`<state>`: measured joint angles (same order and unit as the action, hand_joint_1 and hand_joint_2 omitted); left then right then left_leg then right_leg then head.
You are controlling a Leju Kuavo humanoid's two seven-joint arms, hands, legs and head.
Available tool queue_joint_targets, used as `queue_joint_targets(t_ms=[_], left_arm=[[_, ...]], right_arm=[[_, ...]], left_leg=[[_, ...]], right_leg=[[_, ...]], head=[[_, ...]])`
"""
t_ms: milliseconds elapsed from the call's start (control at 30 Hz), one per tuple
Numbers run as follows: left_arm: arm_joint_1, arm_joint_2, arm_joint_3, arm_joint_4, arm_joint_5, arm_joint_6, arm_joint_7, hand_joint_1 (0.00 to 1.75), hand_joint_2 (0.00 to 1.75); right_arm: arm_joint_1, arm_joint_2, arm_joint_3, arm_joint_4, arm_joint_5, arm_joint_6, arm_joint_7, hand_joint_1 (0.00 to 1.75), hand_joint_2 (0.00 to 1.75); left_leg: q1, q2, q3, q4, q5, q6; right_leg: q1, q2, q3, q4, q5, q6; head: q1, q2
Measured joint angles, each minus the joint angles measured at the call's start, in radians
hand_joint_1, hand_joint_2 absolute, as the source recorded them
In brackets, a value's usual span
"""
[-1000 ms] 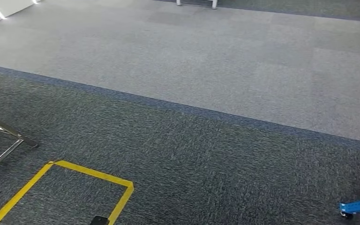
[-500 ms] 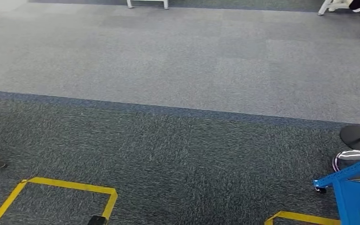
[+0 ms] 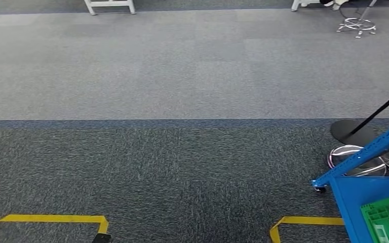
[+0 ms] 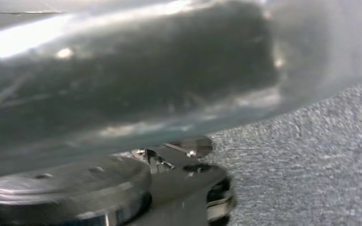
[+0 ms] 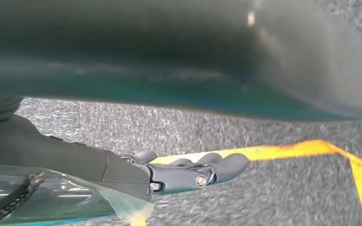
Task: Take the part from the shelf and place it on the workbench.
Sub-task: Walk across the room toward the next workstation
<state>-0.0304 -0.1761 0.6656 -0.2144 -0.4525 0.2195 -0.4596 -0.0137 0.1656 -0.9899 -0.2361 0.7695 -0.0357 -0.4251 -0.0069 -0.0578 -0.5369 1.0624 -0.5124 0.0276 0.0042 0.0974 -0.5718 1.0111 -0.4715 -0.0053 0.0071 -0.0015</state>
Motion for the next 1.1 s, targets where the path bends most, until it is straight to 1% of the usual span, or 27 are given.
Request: queue_joint_targets(t_ms=[33, 67, 133, 167, 200, 267, 300, 333, 367, 400, 467, 500, 533, 567, 633, 667, 700, 767, 800, 833, 867, 900, 933, 1000, 1033, 1067, 1100], left_arm=[[0.000, 0.001, 0.002, 0.000, 0.001, 0.001, 0.000, 0.00, 0.00], [-0.001, 0.002, 0.004, 0.000, 0.002, 0.001, -0.001, 0.00, 0.00], [-0.003, 0.002, 0.007, 0.000, 0.004, 0.002, -0.002, 0.00, 0.00], [-0.004, 0.002, 0.008, 0.000, 0.004, 0.002, -0.004, 0.00, 0.00], [-0.004, 0.001, 0.010, 0.000, 0.005, 0.002, -0.005, 0.00, 0.00], [-0.002, 0.000, 0.013, 0.000, 0.005, 0.002, -0.008, 0.00, 0.00], [0.000, -0.001, 0.015, 0.000, 0.005, 0.002, -0.010, 0.00, 0.00], [0.001, -0.001, 0.017, 0.000, 0.005, 0.002, -0.011, 0.00, 0.00], [0.001, -0.001, 0.018, 0.000, 0.005, 0.002, -0.012, 0.00, 0.00], [0.000, -0.002, 0.018, 0.000, 0.005, 0.002, -0.012, 0.00, 0.00], [-0.001, -0.002, 0.021, 0.000, 0.005, 0.002, -0.013, 0.00, 0.00], [-0.002, -0.003, 0.022, 0.000, 0.005, 0.002, -0.014, 0.00, 0.00], [-0.002, -0.003, 0.024, 0.000, 0.005, 0.003, -0.014, 0.00, 0.00], [-0.003, -0.002, 0.025, 0.000, 0.005, 0.003, -0.014, 0.00, 0.00], [-0.006, -0.003, 0.025, 0.000, 0.005, 0.003, -0.014, 0.00, 0.00], [-0.008, -0.003, 0.025, 0.000, 0.005, 0.003, -0.014, 0.00, 0.00], [-0.008, -0.003, 0.026, 0.000, 0.005, 0.003, -0.014, 0.00, 0.00], [-0.007, -0.003, 0.027, 0.000, 0.005, 0.003, -0.015, 0.00, 0.00], [-0.006, -0.003, 0.028, 0.000, 0.006, 0.003, -0.015, 0.00, 0.00], [-0.004, -0.003, 0.029, 0.000, 0.007, 0.003, -0.015, 0.00, 0.00], [-0.003, -0.003, 0.030, 0.000, 0.008, 0.003, -0.015, 0.00, 0.00], [-0.002, -0.003, 0.031, 0.000, 0.010, 0.003, -0.015, 0.00, 0.00], [-0.003, -0.003, 0.032, 0.000, 0.011, 0.003, -0.015, 0.00, 0.00], [-0.003, -0.001, 0.035, 0.000, 0.012, 0.003, -0.015, 0.00, 0.00], [-0.004, 0.000, 0.036, 0.000, 0.012, 0.003, -0.016, 0.00, 0.00], [-0.005, 0.001, 0.038, 0.000, 0.012, 0.003, -0.016, 0.00, 0.00], [-0.006, 0.001, 0.039, 0.000, 0.012, 0.003, -0.016, 0.00, 0.00]], right_arm=[[-0.001, 0.000, 0.000, 0.000, 0.001, 0.000, 0.000, 0.00, 0.00], [-0.001, 0.001, 0.000, 0.000, 0.002, 0.000, -0.001, 0.00, 0.00], [0.003, 0.000, 0.000, 0.000, 0.004, 0.000, -0.001, 0.00, 0.00], [0.006, 0.000, 0.000, 0.000, 0.005, 0.000, -0.002, 0.00, 0.00], [0.007, 0.000, 0.000, 0.000, 0.006, 0.000, -0.003, 0.00, 0.00], [0.003, -0.001, -0.001, 0.000, 0.006, -0.001, -0.004, 0.00, 0.00], [0.000, -0.001, -0.001, 0.000, 0.007, -0.001, -0.005, 0.00, 0.00], [0.000, -0.001, -0.001, 0.000, 0.009, -0.001, -0.005, 0.00, 0.00], [0.001, -0.001, -0.001, 0.000, 0.010, -0.001, -0.005, 0.00, 0.00], [0.003, -0.001, -0.001, 0.000, 0.011, -0.001, -0.005, 0.00, 0.00], [0.003, -0.002, -0.002, 0.000, 0.012, -0.001, -0.005, 0.00, 0.00], [0.001, -0.003, -0.002, 0.000, 0.012, -0.001, -0.006, 0.00, 0.00], [0.000, -0.002, -0.002, 0.000, 0.012, -0.001, -0.006, 0.00, 0.00], [-0.001, -0.002, -0.002, 0.000, 0.012, -0.001, -0.006, 0.00, 0.00], [0.001, -0.003, -0.002, 0.000, 0.012, -0.001, -0.006, 0.00, 0.00], [0.002, -0.003, -0.003, 0.000, 0.012, -0.001, -0.006, 0.00, 0.00], [0.002, -0.003, -0.004, 0.000, 0.012, -0.001, -0.006, 0.00, 0.00], [-0.001, -0.003, -0.004, 0.000, 0.013, -0.001, -0.006, 0.00, 0.00], [-0.002, -0.003, -0.004, 0.000, 0.013, -0.001, -0.006, 0.00, 0.00], [-0.002, -0.003, -0.005, 0.000, 0.014, -0.001, -0.006, 0.00, 0.00], [-0.001, -0.003, -0.005, 0.000, 0.015, -0.001, -0.006, 0.00, 0.00], [0.000, -0.003, -0.006, 0.000, 0.016, -0.001, -0.006, 0.00, 0.00], [0.000, -0.003, -0.006, 0.000, 0.017, -0.001, -0.006, 0.00, 0.00], [-0.001, -0.003, -0.007, 0.000, 0.019, -0.001, -0.005, 0.00, 0.00], [-0.002, -0.003, -0.007, 0.000, 0.021, 0.000, -0.005, 0.00, 0.00], [-0.002, -0.003, -0.008, 0.000, 0.022, 0.000, -0.005, 0.00, 0.00], [-0.001, -0.002, -0.008, 0.000, 0.024, 0.001, -0.004, 0.00, 0.00]], left_leg=[[-0.002, -0.017, 0.012, -0.034, 0.009, 0.004], [-0.003, -0.024, 0.016, -0.047, 0.007, 0.006], [-0.002, -0.005, 0.021, -0.063, 0.011, 0.008], [0.000, 0.007, 0.024, -0.072, 0.016, 0.010], [0.002, 0.020, 0.027, -0.082, 0.021, 0.012], [0.002, 0.049, 0.030, -0.090, 0.025, 0.014], [0.001, 0.067, 0.029, -0.089, 0.024, 0.015], [0.001, 0.083, 0.029, -0.089, 0.023, 0.014], [0.001, 0.098, 0.029, -0.088, 0.022, 0.013], [0.003, 0.111, 0.029, -0.086, 0.019, 0.010], [0.005, 0.132, 0.031, -0.080, 0.012, -0.001], [0.004, 0.142, 0.031, -0.074, 0.007, -0.009], [0.003, 0.150, 0.032, -0.071, 0.003, -0.015], [0.002, 0.157, 0.033, -0.068, 0.001, -0.021], [0.004, 0.167, 0.036, -0.067, -0.003, -0.030], [0.007, 0.157, 0.036, -0.059, -0.011, -0.035], [0.010, 0.137, 0.027, -0.034, -0.031, -0.039], [0.013, 0.087, -0.020, 0.077, -0.095, -0.043], [0.013, 0.074, -0.052, 0.148, -0.126, -0.041], [0.013, 0.068, -0.079, 0.202, -0.141, -0.039], [0.012, 0.065, -0.093, 0.227, -0.139, -0.035], [0.011, 0.061, -0.090, 0.213, -0.116, -0.029], [0.009, 0.055, -0.071, 0.164, -0.080, -0.022], [0.005, 0.010, -0.017, 0.030, -0.012, -0.007], [0.003, -0.009, 0.002, -0.018, 0.004, -0.004], [0.002, -0.023, 0.013, -0.045, 0.009, -0.002], [0.001, -0.020, 0.015, -0.053, 0.007, -0.001]], right_leg=[[-0.001, 0.011, -0.004, 0.001, 0.002, 0.003], [-0.003, 0.022, -0.009, 0.001, 0.004, 0.008], [-0.006, 0.034, -0.020, 0.002, 0.008, 0.018], [-0.005, 0.020, -0.027, 0.010, 0.002, 0.022], [-0.003, -0.004, -0.043, 0.037, -0.016, 0.026], [-0.003, -0.061, -0.095, 0.140, -0.075, 0.034], [-0.006, -0.077, -0.125, 0.202, -0.102, 0.040], [-0.010, -0.086, -0.144, 0.243, -0.114, 0.045], [-0.015, -0.092, -0.146, 0.252, -0.108, 0.050], [-0.020, -0.099, -0.128, 0.222, -0.086, 0.055], [-0.025, -0.132, -0.054, 0.095, -0.033, 0.063], [-0.025, -0.147, -0.023, 0.042, -0.017, 0.060], [-0.023, -0.156, -0.005, 0.011, -0.013, 0.053], [-0.020, -0.156, 0.000, 0.004, -0.016, 0.045], [-0.018, -0.136, -0.001, 0.003, -0.012, 0.028], [-0.018, -0.128, -0.002, 0.002, -0.010, 0.022], [-0.019, -0.118, -0.002, 0.001, -0.008, 0.015], [-0.018, -0.097, -0.003, 0.000, -0.005, 0.004], [-0.016, -0.084, -0.004, 0.000, -0.004, 0.001], [-0.013, -0.071, -0.004, 0.000, -0.004, -0.001], [-0.010, -0.057, -0.004, 0.000, -0.003, -0.002], [-0.008, -0.043, -0.004, 0.000, -0.003, -0.003], [-0.007, -0.030, -0.003, 0.000, -0.002, -0.003], [-0.005, -0.004, -0.004, 0.002, 0.001, -0.002], [-0.006, 0.007, -0.007, 0.003, 0.003, 0.001], [-0.007, 0.018, -0.011, 0.003, 0.005, 0.006], [-0.008, 0.028, -0.016, 0.002, 0.008, 0.012]], head=[[0.000, 0.000], [-0.001, 0.000], [-0.002, 0.000], [-0.002, 0.000], [0.001, 0.000], [0.004, 0.000], [0.005, 0.000], [0.005, 0.000], [0.005, 0.000], [0.005, 0.000], [0.006, 0.000], [0.005, 0.000], [0.004, 0.000], [0.002, 0.000], [0.001, 0.000], [0.000, 0.000], [-0.001, 0.000], [-0.003, 0.000], [-0.003, 0.000], [-0.003, 0.000], [-0.003, 0.000], [-0.003, 0.000], [-0.003, 0.000], [-0.003, 0.000], [-0.003, 0.000], [-0.002, 0.000], [-0.002, 0.000]])
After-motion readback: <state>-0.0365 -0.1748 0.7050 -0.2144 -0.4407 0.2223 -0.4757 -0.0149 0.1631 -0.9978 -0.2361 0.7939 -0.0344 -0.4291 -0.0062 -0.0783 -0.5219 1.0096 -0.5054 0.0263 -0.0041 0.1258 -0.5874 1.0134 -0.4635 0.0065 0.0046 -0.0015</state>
